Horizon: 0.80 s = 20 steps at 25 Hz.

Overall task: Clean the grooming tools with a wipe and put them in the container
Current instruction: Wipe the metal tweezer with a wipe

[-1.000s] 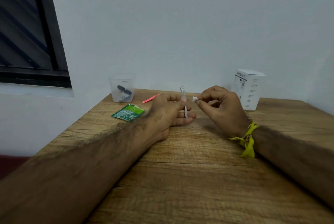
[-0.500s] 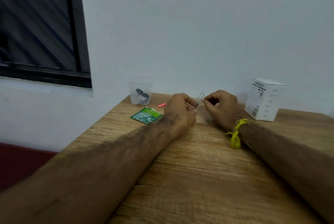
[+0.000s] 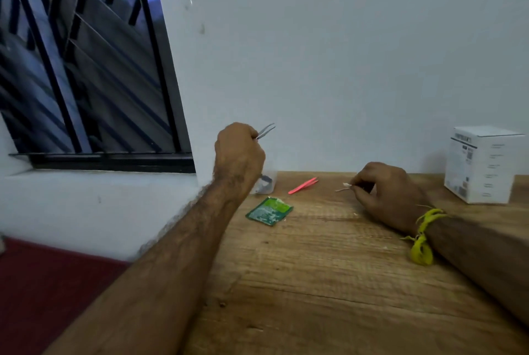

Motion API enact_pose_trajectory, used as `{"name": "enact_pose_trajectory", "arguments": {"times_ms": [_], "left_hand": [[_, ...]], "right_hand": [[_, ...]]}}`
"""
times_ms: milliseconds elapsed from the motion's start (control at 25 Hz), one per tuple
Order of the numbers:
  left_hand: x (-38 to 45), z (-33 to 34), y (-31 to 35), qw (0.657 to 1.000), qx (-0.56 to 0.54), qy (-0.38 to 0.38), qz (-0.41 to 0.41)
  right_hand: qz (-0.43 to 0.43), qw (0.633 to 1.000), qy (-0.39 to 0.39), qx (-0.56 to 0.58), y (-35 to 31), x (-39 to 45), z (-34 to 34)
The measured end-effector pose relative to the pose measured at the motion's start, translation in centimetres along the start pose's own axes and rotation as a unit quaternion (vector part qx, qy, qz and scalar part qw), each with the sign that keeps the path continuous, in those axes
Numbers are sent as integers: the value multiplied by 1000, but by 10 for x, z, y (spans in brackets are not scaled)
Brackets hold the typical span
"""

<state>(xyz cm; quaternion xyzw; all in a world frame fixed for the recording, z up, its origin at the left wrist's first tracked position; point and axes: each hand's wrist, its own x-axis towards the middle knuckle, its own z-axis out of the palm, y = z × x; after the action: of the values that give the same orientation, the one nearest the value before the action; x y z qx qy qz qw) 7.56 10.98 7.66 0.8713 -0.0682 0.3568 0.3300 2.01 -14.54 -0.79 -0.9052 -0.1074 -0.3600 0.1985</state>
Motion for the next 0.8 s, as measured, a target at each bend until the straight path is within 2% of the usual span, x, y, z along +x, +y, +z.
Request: {"name": "enact_pose_trajectory", "arguments": {"times_ms": [160,400,680,720,800], "left_hand": [[3,0,-10,999,37,-14,-18],[20,7,-17,993,112,-34,5],[38,36,-13,957,268,-113,14],[37,37,-13,953,285,-100,17],[30,43,-8,950,296,-5,96]], "right_hand": [[1,1000,-7,2,3,2,-1],[14,1000,-1,-7,6,2,2],[37,999,29,8,12,4,2],[42,998,35,12,13,5,3],[56,997,60,11,18,7,3]]}}
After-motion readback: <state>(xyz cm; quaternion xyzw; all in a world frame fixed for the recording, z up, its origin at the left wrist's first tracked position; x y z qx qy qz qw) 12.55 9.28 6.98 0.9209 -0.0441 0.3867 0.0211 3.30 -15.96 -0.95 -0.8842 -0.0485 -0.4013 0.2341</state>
